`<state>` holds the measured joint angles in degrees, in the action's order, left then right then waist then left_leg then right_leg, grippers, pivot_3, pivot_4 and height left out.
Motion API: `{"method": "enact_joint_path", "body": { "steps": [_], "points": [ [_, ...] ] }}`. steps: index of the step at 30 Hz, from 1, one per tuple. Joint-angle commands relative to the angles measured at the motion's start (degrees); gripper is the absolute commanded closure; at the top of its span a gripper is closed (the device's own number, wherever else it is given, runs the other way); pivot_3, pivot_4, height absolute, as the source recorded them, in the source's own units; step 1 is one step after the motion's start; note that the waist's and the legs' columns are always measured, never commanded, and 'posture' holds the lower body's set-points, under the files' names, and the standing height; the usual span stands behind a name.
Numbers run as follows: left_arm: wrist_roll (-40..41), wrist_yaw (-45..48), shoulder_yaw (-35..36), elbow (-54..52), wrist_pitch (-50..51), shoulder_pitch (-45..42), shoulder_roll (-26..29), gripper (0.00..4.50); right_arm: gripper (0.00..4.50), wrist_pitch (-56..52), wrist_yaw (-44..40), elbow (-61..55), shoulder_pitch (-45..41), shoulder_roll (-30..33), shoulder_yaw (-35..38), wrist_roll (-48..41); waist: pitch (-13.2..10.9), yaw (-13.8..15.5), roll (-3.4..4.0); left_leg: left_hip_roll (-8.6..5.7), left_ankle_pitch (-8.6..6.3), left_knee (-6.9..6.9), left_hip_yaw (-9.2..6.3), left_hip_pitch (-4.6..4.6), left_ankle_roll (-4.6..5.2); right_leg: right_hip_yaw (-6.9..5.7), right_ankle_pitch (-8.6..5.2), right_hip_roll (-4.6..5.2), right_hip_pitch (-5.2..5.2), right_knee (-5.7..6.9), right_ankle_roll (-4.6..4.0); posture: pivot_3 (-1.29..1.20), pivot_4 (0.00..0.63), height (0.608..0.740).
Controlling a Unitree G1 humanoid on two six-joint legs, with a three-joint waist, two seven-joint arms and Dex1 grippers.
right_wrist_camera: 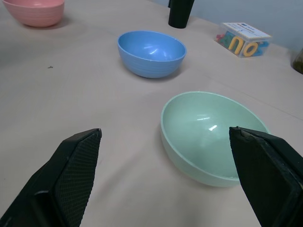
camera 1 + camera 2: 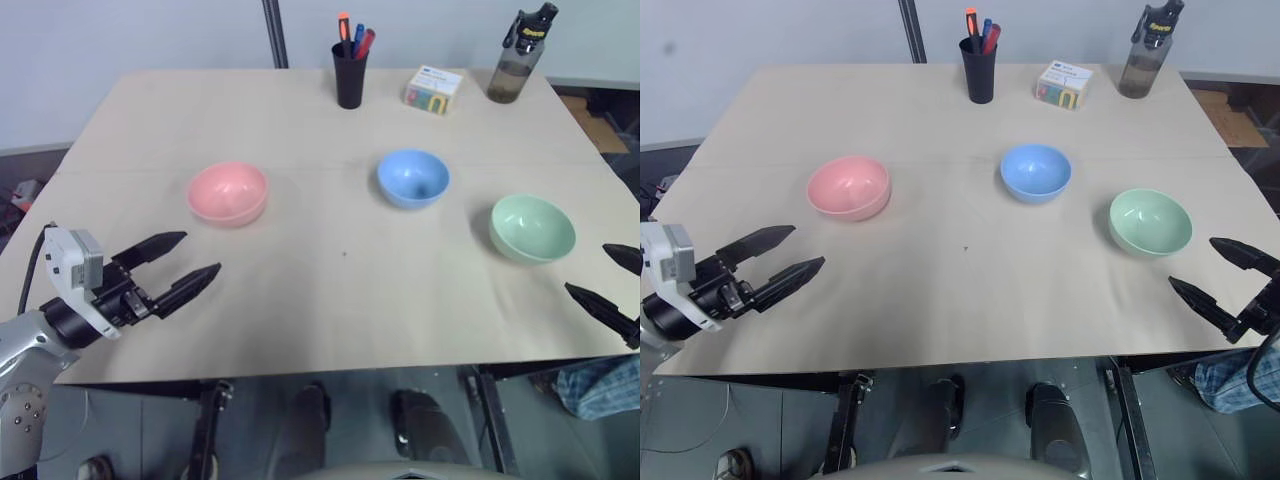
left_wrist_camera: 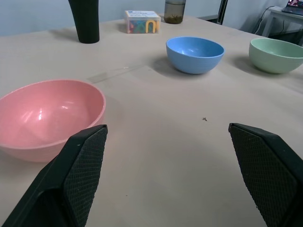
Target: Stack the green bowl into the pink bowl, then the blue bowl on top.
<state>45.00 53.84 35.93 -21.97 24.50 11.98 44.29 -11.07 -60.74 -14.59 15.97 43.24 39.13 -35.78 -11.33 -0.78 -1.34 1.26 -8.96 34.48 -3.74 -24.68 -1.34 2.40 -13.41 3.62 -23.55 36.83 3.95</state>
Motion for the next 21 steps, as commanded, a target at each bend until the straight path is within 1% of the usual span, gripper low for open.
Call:
{"method": "enact_joint_path", "body": {
  "steps": [1,3,6,11,13,15,18,21],
  "points": [
    [0.2,-0.3,1.0,-1.6,-0.7,-1.0,0.7,0.15,0.0,0.9,0.0,0.2,-0.8,0.1,-0.1,-0.2,0.0,0.0,0.0,0.0,0.0,0.0,0.0,0.0,0.0,0.0,0.0,0.0,0.0,0.0,0.0,0.0,0.15,0.74],
    [0.0,-1.6,-0.2,-1.8,-0.3,-2.1,0.4,0.15,0.0,1.7,0.2,1.0,-2.2,0.0,-1.9,0.6,0.0,0.0,-0.03,0.0,0.0,0.01,0.0,0.02,0.0,0.0,0.0,-0.01,0.02,0.0,0.0,0.0,0.15,0.74],
    [-2.6,-5.3,-2.2,-2.6,-0.3,-3.7,-0.2,0.15,0.0,2.1,0.3,1.0,-3.5,-0.4,-3.7,1.0,0.0,0.0,-0.01,0.0,0.0,0.05,0.0,0.06,0.0,0.01,0.0,-0.02,0.08,0.01,0.0,0.0,0.15,0.74],
    [-11.2,-14.6,-6.7,-5.8,-0.2,-5.9,-0.2,0.15,0.0,1.3,1.4,-1.7,-6.6,-1.0,-8.4,0.8,0.0,0.0,-0.01,0.0,0.0,0.06,-0.01,0.05,0.0,0.03,0.01,-0.04,0.1,0.02,0.02,0.0,0.15,0.74],
    [-16.1,-22.4,-10.3,-8.9,5.5,-8.9,1.3,0.15,0.0,0.6,2.9,-4.9,-10.8,-2.1,-14.6,1.4,0.0,0.0,-0.01,-0.01,0.0,0.06,0.0,0.09,0.01,0.06,0.02,-0.05,0.1,0.05,0.02,0.0,0.15,0.74],
    [-21.7,-27.9,-15.6,-11.2,12.6,-13.0,5.0,0.15,0.0,0.4,4.4,-7.3,-15.0,-3.6,-20.4,2.8,0.0,-0.1,-0.1,0.01,0.01,0.09,-0.02,0.15,0.01,0.07,0.02,-0.11,0.11,0.2,0.03,0.0,0.15,0.74],
    [-26.0,-30.7,-23.9,-11.8,21.7,-20.3,9.4,0.15,0.0,0.6,5.6,-8.3,-19.7,-5.7,-26.5,4.7,0.1,0.0,-0.11,0.04,0.0,0.28,-0.09,0.1,0.0,0.09,0.02,-0.23,0.07,0.44,0.03,0.0,0.15,0.74],
    [-29.2,-32.6,-32.8,-9.6,30.0,-30.3,10.1,0.15,0.0,0.6,7.1,-8.9,-24.4,-9.1,-31.9,5.4,0.1,0.1,-0.12,0.01,0.0,0.35,-0.14,0.04,0.0,0.08,0.03,-0.23,0.07,0.43,0.04,0.0,0.15,0.74]
  ]
}}
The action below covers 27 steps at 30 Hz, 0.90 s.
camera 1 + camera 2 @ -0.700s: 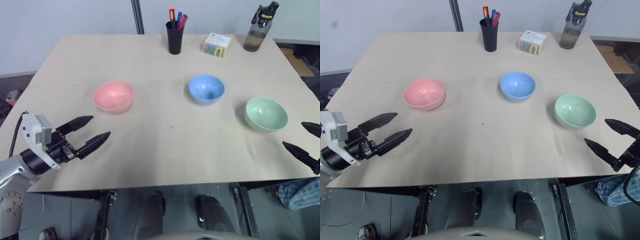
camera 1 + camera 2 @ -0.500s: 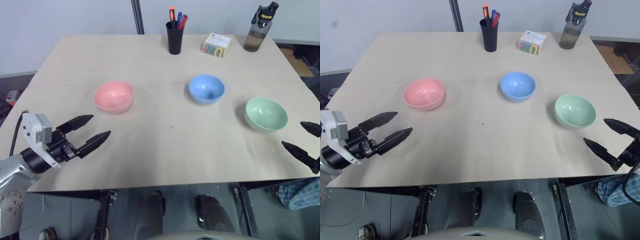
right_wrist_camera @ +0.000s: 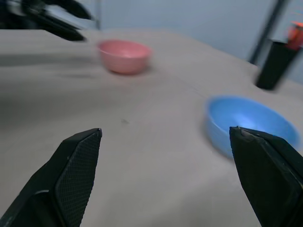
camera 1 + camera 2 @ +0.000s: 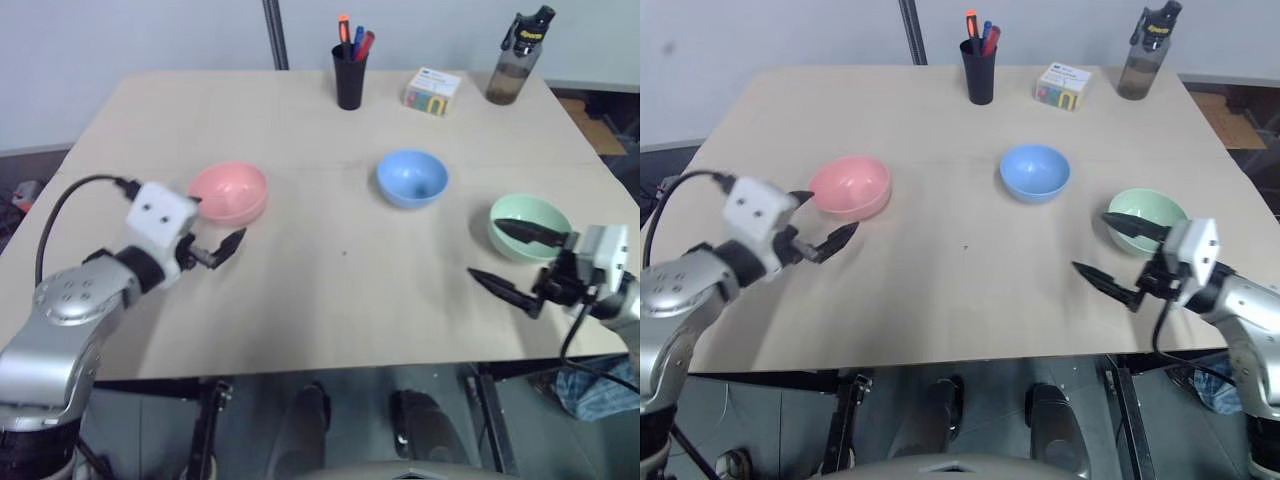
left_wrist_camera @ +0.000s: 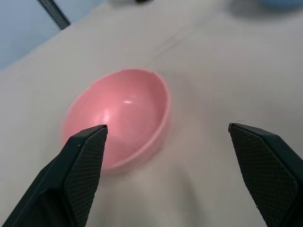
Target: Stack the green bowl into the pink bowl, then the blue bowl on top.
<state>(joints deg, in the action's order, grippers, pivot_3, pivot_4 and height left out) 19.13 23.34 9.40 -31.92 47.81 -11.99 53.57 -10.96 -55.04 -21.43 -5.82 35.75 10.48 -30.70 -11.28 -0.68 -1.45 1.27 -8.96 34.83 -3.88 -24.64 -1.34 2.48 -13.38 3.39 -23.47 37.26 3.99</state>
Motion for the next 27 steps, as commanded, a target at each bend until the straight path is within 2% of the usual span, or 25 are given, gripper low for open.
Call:
{"method": "enact_joint_path", "body": {
  "steps": [1,5,9,12,20,27],
  "points": [
    [-4.5,-2.5,-8.6,1.3,8.7,-8.9,0.8,0.15,0.0,0.6,1.5,-2.2,-3.5,-2.3,-4.4,0.6,0.0,0.0,-0.01,-0.02,0.0,0.02,-0.03,-0.03,0.0,0.0,0.0,0.0,0.0,0.0,0.01,0.0,0.15,0.74],
    [-7.5,-3.4,-15.9,5.6,16.6,-16.5,-0.3,0.15,0.0,2.1,1.4,-1.6,-4.6,-3.7,-6.8,2.1,0.0,-0.2,-0.01,-0.04,0.0,0.05,-0.11,-0.07,0.0,-0.03,0.14,-0.02,-0.01,0.04,0.25,0.0,0.15,0.74],
    [-9.9,-2.7,-20.9,9.6,18.2,-20.0,-1.9,0.15,0.0,3.9,0.8,-0.1,-4.0,-3.6,-7.1,3.1,0.0,-0.3,-0.01,-0.04,-0.01,0.02,-0.13,-0.06,-0.01,-0.03,0.14,-0.05,-0.06,0.12,0.25,0.0,0.15,0.74],
    [-11.8,-2.5,-23.4,12.6,17.8,-22.1,-3.0,0.98,0.0,4.8,0.4,0.6,-3.5,-3.3,-6.9,3.6,0.0,-0.3,-0.01,-0.03,0.0,0.04,-0.15,-0.06,-0.01,-0.03,0.14,-0.06,-0.07,0.16,0.25,0.0,0.15,0.74],
    [-16.1,-0.5,-26.4,19.0,13.1,-25.7,-4.4,4.4,0.0,5.9,0.9,0.6,-2.3,-3.6,-7.1,4.4,0.0,-0.3,-0.01,-0.03,0.0,0.1,-0.17,-0.07,-0.01,-0.03,0.14,-0.07,-0.07,0.23,0.25,0.0,0.15,0.74],
    [-17.0,4.7,-26.1,18.9,5.1,-25.7,-3.7,4.4,0.0,6.5,1.8,-0.2,-0.3,-3.6,-6.5,5.1,0.0,-0.2,-0.01,-0.04,0.0,0.15,-0.17,-0.07,-0.01,-0.02,0.14,-0.07,-0.08,0.3,0.24,0.0,0.15,0.74]
  ]
}}
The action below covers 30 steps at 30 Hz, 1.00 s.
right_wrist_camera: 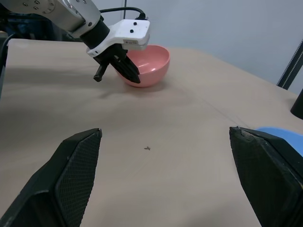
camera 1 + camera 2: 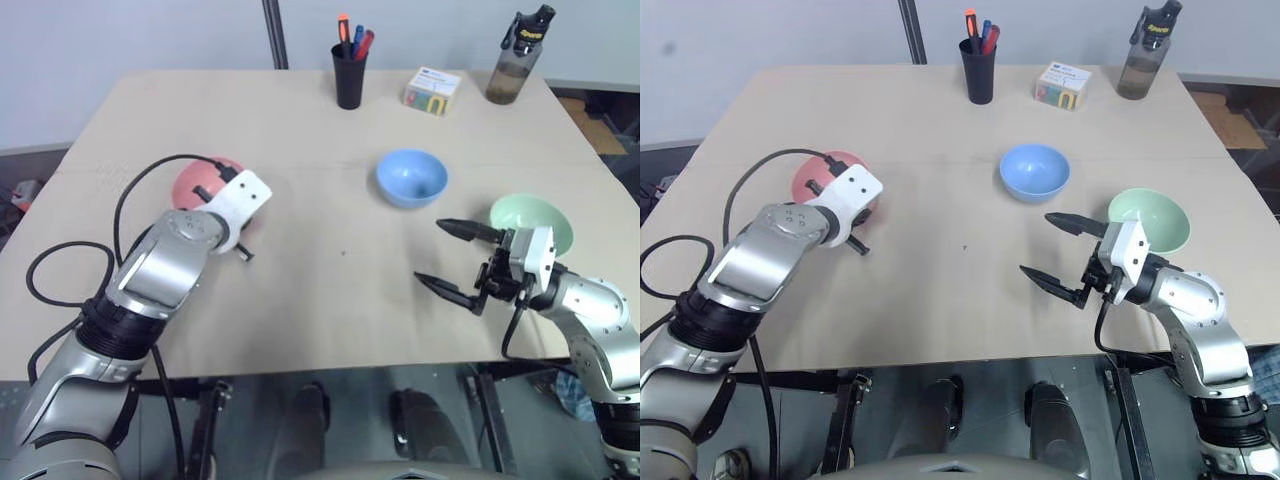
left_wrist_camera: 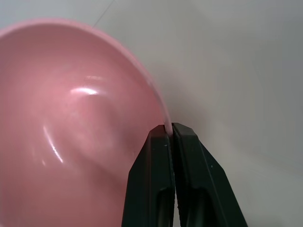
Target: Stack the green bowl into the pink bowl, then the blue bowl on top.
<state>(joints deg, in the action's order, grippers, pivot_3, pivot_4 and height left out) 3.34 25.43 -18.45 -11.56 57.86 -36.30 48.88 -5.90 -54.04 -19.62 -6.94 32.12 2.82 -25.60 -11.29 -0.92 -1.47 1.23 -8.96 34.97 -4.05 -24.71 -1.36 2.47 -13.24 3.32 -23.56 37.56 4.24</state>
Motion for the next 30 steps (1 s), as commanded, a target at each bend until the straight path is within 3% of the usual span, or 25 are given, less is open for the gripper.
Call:
{"method": "enact_joint_path", "body": {
  "steps": [1,6,12,19,22,26,30],
  "points": [
    [-0.2,4.7,2.5,-2.7,-7.4,-1.0,1.2,4.4,0.0,1.3,1.2,-2.2,1.3,0.1,1.5,-0.1,0.0,0.0,0.0,0.0,0.0,0.0,0.0,0.0,0.0,0.01,0.0,0.0,0.0,0.0,0.0,0.0,0.15,0.74],
    [8.3,19.6,3.3,-9.1,-18.3,0.4,-0.2,4.4,0.0,1.5,2.6,-3.6,4.8,0.7,3.1,0.1,0.0,0.2,0.0,0.0,0.0,0.03,0.01,-0.03,0.0,0.01,-0.11,0.01,0.0,0.0,-0.2,0.0,0.15,0.74],
    [8.6,31.3,-1.8,-9.2,-28.2,1.9,-0.6,4.4,0.0,0.1,5.7,-6.0,9.2,1.9,4.6,2.1,0.0,0.0,0.01,0.0,0.0,0.04,0.09,0.02,0.0,0.07,-0.14,0.02,0.0,0.06,-0.24,0.0,0.15,0.74],
    [11.2,39.9,-2.2,-5.2,-30.4,0.8,-3.1,4.4,0.0,-5.0,10.4,-8.8,11.0,3.1,5.1,3.1,0.0,0.1,0.01,0.02,0.0,0.19,0.1,0.02,0.01,0.09,-0.14,0.0,0.01,0.15,-0.23,0.0,0.15,0.74],
    [9.9,40.3,-2.0,-4.0,-29.7,0.0,-3.6,3.62,0.0,-7.2,12.9,-9.3,10.9,3.5,5.7,4.3,0.0,0.1,0.01,0.02,0.0,0.22,0.1,0.0,0.01,0.09,-0.14,0.0,0.01,0.14,-0.23,0.0,0.15,0.74],
    [13.8,40.2,2.0,-5.7,-25.8,0.8,-3.9,1.92,0.0,-9.9,15.0,-9.1,9.1,4.4,6.2,5.2,0.0,0.0,0.01,0.02,0.0,0.22,0.09,0.01,0.01,0.09,-0.14,-0.01,0.01,0.16,-0.23,0.0,0.15,0.74],
    [20.3,36.7,11.9,-8.8,-23.6,4.7,-4.8,0.32,0.0,-15.5,19.6,-6.7,4.2,6.1,6.1,9.0,0.0,-0.4,0.02,0.04,0.0,0.23,0.1,0.02,0.01,0.1,-0.14,-0.01,-0.01,0.18,-0.23,0.0,0.15,0.74]
  ]
}}
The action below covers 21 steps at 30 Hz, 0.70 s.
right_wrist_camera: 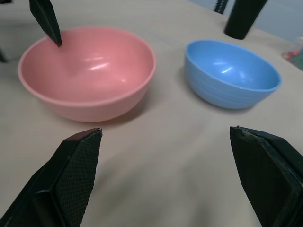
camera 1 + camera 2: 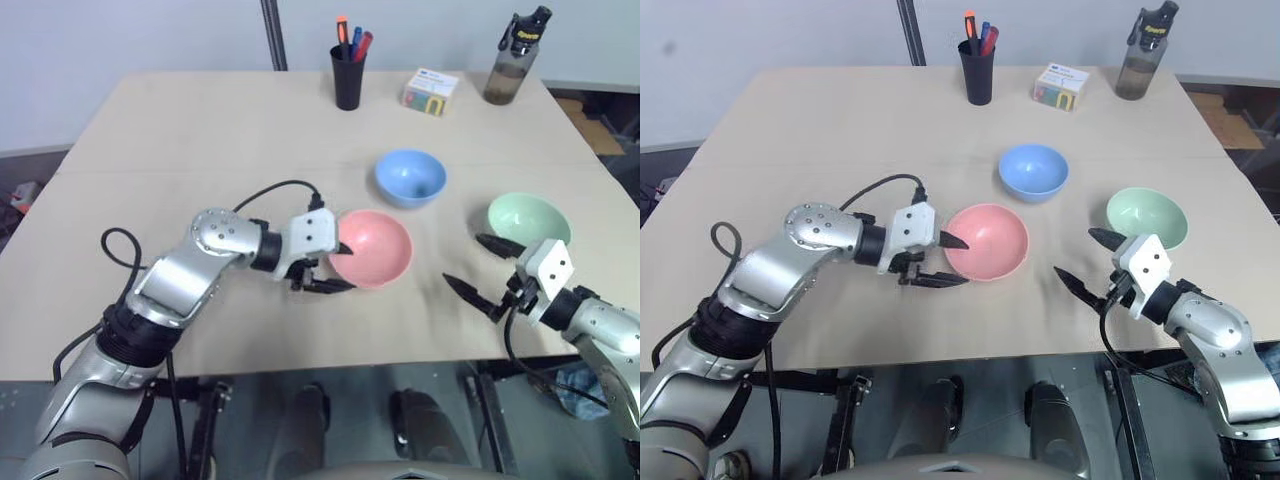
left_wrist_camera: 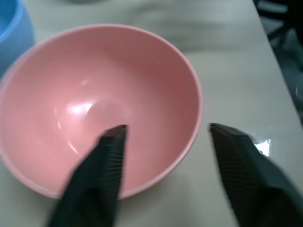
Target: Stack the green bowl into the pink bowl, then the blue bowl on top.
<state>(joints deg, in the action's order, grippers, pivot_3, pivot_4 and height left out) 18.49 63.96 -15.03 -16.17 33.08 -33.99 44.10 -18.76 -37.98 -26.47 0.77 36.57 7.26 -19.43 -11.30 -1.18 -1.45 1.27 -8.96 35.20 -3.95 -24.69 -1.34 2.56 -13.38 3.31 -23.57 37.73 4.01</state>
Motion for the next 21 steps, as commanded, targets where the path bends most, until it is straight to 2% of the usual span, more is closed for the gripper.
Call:
{"method": "enact_joint_path", "body": {
  "steps": [1,2,4,6,9,11,13,15,16,17,18,21],
  "points": [
    [6.6,-2.9,11.6,-4.9,1.1,4.5,-0.3,0.32,0.0,-3.5,3.8,0.9,-4.6,2.4,1.3,3.8,0.0,-0.2,0.01,0.0,0.0,0.0,0.01,0.0,0.0,0.01,0.0,0.0,0.0,0.0,0.0,0.0,0.15,0.74],
    [9.5,-3.8,15.1,-5.4,1.0,6.7,-1.6,0.32,0.0,-5.2,4.2,1.6,-5.6,3.0,1.1,4.3,0.0,-0.4,0.03,0.01,0.0,0.0,-0.01,0.0,0.0,0.0,0.0,0.0,0.0,0.0,0.0,0.0,0.15,0.74],
    [11.4,-4.2,21.0,-6.0,-8.0,11.4,-5.5,0.32,0.0,-9.0,6.0,3.8,-8.1,3.8,0.8,5.6,0.0,-0.4,0.03,0.01,0.0,-0.03,-0.03,0.01,0.0,-0.03,-0.01,0.0,0.01,0.01,-0.01,0.0,0.15,0.74],
    [12.9,-3.9,23.7,-6.8,-5.0,15.1,-3.5,0.32,0.0,-12.1,7.2,6.4,-11.0,3.9,0.2,6.5,0.0,-0.3,-0.01,0.01,0.0,-0.03,-0.04,0.0,0.0,-0.03,0.02,0.0,0.02,-0.01,-0.05,0.0,0.15,0.74],
    [13.6,-3.1,26.2,-6.9,-7.4,18.2,-2.5,0.32,0.0,-16.0,7.8,10.3,-14.7,4.3,-1.7,8.2,0.0,-0.2,-0.01,0.0,0.0,-0.01,-0.04,0.0,0.0,-0.02,0.09,0.0,0.02,0.0,-0.17,0.0,0.15,0.74],
    [15.8,-3.0,27.8,-7.1,-7.4,18.9,-2.8,0.25,0.41,-18.8,8.0,13.5,-17.4,3.8,-3.0,8.6,0.0,-0.1,-0.01,0.0,0.0,0.01,-0.02,0.02,0.0,-0.02,0.01,0.0,0.02,0.0,-0.03,0.0,0.15,0.74],
    [17.1,-3.8,28.6,-7.5,-7.0,19.0,-3.1,0.25,1.13,-20.4,8.0,15.7,-19.3,3.3,-3.3,8.5,0.0,0.1,-0.01,0.0,0.0,0.03,-0.01,0.0,0.0,-0.01,0.01,0.01,0.04,-0.02,-0.02,0.0,0.15,0.74],
    [19.2,-3.8,29.7,-8.5,-5.6,20.0,-2.3,0.25,2.15,-20.9,7.1,17.3,-20.8,3.6,-4.3,8.8,0.0,0.2,0.0,0.0,0.0,0.03,-0.01,-0.01,0.0,-0.01,0.01,0.01,0.03,-0.03,-0.03,0.0,0.15,0.74],
    [20.1,-3.8,30.2,-9.0,-5.2,20.5,-2.0,0.25,2.47,-21.1,6.7,17.8,-21.3,3.8,-4.7,8.9,0.0,0.2,0.0,0.0,0.0,0.02,0.0,-0.02,0.0,0.0,0.01,0.01,0.02,-0.02,-0.03,0.0,0.15,0.74],
    [21.1,-3.9,30.7,-9.5,-4.9,21.0,-1.8,0.25,3.13,-21.0,6.2,18.1,-21.6,4.0,-5.2,9.1,0.0,0.2,0.0,0.0,0.0,0.0,-0.01,-0.01,0.0,-0.01,0.04,0.0,0.02,-0.02,-0.08,0.0,0.15,0.74],
    [21.6,-4.2,31.1,-9.9,-4.8,21.5,-1.8,0.25,3.13,-20.9,6.0,18.5,-21.9,4.1,-5.4,9.3,0.0,0.2,0.0,0.0,0.0,0.0,-0.01,-0.01,0.0,-0.01,0.04,0.0,0.02,-0.02,-0.08,0.0,0.15,0.74],
    [22.9,-5.2,31.9,-11.1,-4.6,22.6,-1.7,0.25,4.16,-20.6,5.8,19.2,-22.4,4.1,-5.7,9.9,0.0,0.1,0.0,0.0,0.0,-0.01,-0.01,-0.01,0.01,0.0,0.04,0.0,0.02,-0.03,-0.08,0.0,0.15,0.74]
  ]
}}
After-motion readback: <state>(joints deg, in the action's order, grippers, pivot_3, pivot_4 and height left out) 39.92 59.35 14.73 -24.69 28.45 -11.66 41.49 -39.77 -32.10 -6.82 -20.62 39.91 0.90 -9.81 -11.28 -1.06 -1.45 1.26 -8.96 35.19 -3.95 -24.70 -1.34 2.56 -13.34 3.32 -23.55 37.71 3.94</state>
